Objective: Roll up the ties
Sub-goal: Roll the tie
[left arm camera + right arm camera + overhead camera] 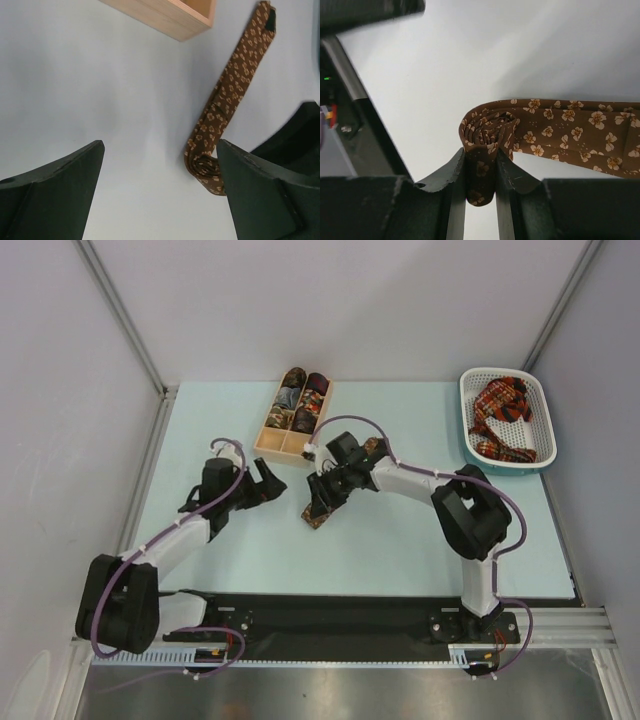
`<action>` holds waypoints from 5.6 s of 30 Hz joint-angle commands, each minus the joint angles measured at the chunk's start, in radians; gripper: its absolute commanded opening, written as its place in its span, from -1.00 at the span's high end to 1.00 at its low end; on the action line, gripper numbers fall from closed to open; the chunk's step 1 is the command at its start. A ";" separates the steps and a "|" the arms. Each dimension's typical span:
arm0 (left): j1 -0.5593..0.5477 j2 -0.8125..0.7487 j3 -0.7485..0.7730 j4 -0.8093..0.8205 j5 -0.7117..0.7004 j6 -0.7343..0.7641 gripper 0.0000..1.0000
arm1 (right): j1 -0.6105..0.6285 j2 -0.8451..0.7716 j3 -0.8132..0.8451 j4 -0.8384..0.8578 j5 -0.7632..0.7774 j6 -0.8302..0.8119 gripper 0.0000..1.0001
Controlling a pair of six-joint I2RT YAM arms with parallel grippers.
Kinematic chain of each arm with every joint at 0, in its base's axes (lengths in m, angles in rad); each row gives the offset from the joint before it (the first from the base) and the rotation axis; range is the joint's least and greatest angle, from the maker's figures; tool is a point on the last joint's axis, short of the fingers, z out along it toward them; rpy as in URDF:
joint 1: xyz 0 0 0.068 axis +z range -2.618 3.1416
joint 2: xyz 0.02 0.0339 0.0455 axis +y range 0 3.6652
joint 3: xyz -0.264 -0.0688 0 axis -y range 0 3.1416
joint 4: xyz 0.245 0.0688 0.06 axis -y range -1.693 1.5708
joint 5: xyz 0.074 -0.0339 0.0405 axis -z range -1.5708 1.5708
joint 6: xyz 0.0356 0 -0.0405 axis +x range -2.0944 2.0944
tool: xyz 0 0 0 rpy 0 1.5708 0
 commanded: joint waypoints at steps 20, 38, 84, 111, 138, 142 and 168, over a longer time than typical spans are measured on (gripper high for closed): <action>-0.364 0.104 0.119 0.034 -0.072 0.435 -0.99 | -0.193 0.305 0.142 0.040 -0.493 0.139 0.79; -0.487 0.453 0.415 -0.238 -0.252 0.580 -0.98 | -0.203 0.374 0.233 -0.128 -0.389 0.024 0.81; -0.519 0.598 0.507 -0.373 -0.184 0.629 0.05 | -0.209 0.266 0.149 -0.121 -0.289 0.080 0.54; -0.519 0.638 0.519 -0.407 -0.176 0.629 0.36 | -0.385 -0.046 -0.075 0.096 -0.177 0.269 0.04; -0.518 0.655 0.599 -0.496 -0.149 0.565 0.36 | 0.655 -0.724 -0.722 0.563 1.277 -0.223 0.07; -0.519 0.655 0.604 -0.510 -0.143 0.557 0.36 | 0.747 -0.494 -0.544 0.521 1.377 -0.297 0.03; -0.518 0.801 0.802 -0.766 -0.078 0.519 0.36 | 0.543 0.418 0.376 -0.278 1.564 -0.121 -0.17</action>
